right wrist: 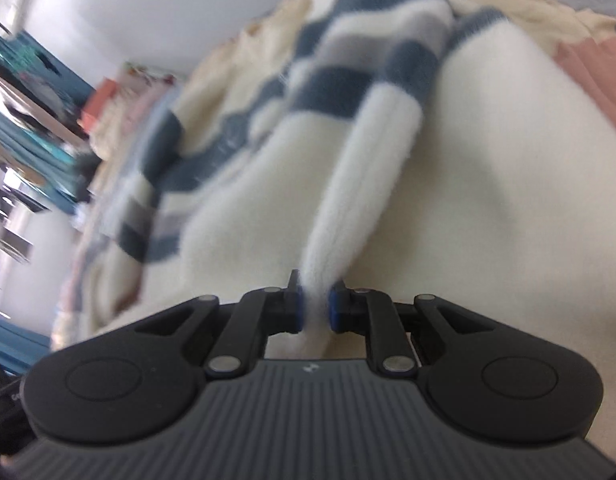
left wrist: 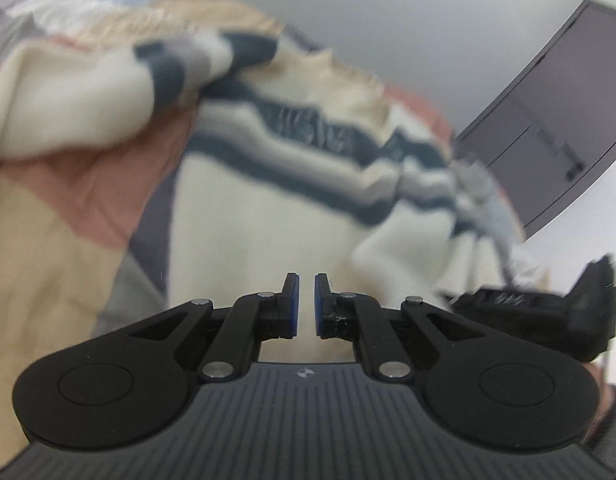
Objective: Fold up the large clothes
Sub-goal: 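Pinch the sweater body with the left gripper while the right gripper releases the fold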
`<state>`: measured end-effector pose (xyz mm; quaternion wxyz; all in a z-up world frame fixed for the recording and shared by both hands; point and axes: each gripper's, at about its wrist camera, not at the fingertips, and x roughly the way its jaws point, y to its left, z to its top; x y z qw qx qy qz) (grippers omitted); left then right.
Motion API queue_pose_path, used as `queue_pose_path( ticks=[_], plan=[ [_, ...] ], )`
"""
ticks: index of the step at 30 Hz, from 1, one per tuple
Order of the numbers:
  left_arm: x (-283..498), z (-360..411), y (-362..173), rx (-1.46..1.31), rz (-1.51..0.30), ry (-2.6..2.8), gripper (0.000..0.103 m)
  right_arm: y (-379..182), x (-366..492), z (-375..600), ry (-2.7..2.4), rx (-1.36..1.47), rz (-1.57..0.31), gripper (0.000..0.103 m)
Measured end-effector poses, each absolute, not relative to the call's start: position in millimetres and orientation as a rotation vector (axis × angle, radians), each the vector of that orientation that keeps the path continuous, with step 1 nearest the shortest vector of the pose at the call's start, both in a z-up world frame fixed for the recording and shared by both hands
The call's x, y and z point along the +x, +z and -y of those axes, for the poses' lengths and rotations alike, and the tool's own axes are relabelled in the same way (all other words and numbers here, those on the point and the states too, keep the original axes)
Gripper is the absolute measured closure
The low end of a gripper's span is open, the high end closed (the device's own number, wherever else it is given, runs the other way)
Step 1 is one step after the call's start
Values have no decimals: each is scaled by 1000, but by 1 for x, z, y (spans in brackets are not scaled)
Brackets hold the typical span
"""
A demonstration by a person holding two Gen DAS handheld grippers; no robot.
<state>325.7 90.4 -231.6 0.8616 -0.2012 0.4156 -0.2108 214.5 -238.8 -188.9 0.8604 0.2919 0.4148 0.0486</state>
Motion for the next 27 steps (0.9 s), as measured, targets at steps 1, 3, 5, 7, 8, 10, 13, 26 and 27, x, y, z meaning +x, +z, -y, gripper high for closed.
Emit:
queue_pose_path(
  ticks=[1, 3, 5, 7, 8, 10, 13, 26, 27],
  plan=[
    [327, -87, -237, -410, -896, -437, 94, -188, 213, 238, 97, 605, -870, 88],
    [332, -80, -247, -383, -932, -425, 94, -185, 210, 237, 84, 579, -867, 86],
    [333, -80, -250, -378, -937, -418, 94, -181, 205, 236, 74, 559, -865, 86],
    [332, -82, -250, -396, -924, -415, 94, -177, 201, 236, 66, 550, -865, 79],
    [330, -84, -248, -408, -909, -416, 94, -175, 198, 237, 63, 545, -864, 77],
    [328, -85, -243, -423, -868, -417, 93, -174, 194, 241, 62, 534, -853, 50],
    [317, -87, -231, -447, -806, -447, 93, -167, 189, 243, 52, 511, -804, 40],
    [316, -53, -244, -269, -916, -418, 93, -159, 210, 203, 141, 293, -689, 42],
    [318, -53, -246, -272, -922, -415, 93, -166, 216, 202, 145, 288, -717, 42]
  ],
)
